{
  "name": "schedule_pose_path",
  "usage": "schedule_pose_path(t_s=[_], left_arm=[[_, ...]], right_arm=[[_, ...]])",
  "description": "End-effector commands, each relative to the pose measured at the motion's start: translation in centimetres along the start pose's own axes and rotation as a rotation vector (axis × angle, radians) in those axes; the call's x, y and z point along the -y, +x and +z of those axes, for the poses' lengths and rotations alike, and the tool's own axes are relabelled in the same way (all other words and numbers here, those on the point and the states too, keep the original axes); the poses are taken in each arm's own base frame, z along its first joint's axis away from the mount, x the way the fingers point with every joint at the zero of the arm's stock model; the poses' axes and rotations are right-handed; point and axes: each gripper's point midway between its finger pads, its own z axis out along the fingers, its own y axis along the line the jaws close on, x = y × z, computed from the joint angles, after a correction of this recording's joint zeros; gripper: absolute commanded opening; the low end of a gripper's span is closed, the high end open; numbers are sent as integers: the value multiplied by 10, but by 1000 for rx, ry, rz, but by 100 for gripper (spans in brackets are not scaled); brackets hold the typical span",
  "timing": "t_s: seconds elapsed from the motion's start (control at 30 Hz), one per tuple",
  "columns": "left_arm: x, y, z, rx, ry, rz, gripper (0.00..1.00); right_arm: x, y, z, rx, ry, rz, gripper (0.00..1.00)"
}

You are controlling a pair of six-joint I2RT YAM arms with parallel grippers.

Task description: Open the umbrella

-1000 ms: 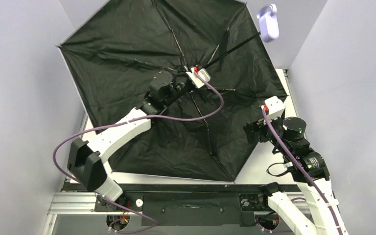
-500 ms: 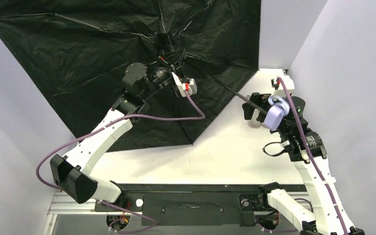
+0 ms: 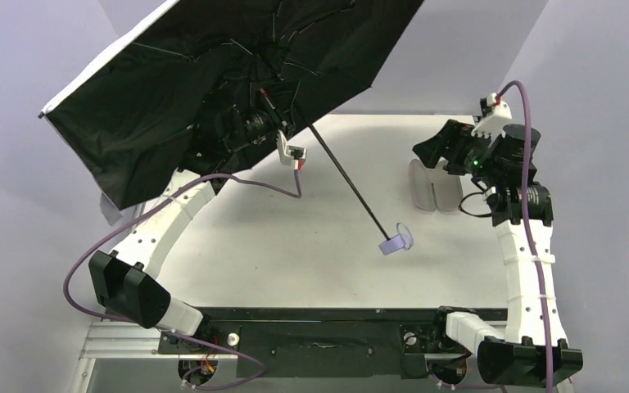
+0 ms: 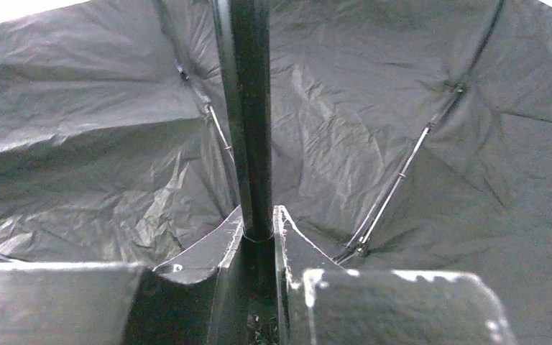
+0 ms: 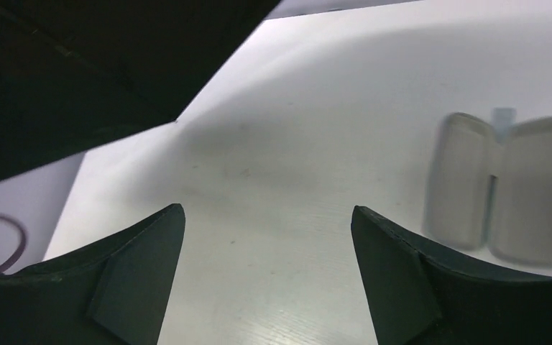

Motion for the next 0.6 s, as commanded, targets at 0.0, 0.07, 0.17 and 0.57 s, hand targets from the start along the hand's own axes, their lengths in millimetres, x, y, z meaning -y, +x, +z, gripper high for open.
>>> schedule_pose_path(t_s=[0.0,0.07,0.17,0.57], left_arm=[[-67,-9,-14,64,-133,222,0],[-63,-13,-14,76,-130,241,0],[-49,-20,-13,93,-113,271,0],[-51,-23,-23,60,-144,334,0]], right_arm=[[-57,-2,-10,-53,-299,-77,81],[-65,17,-10,-97,-355,-99,82],[-74,48,-2,-173,-323,-135,87],[-120,114,-40,-605,-714,-293,78]])
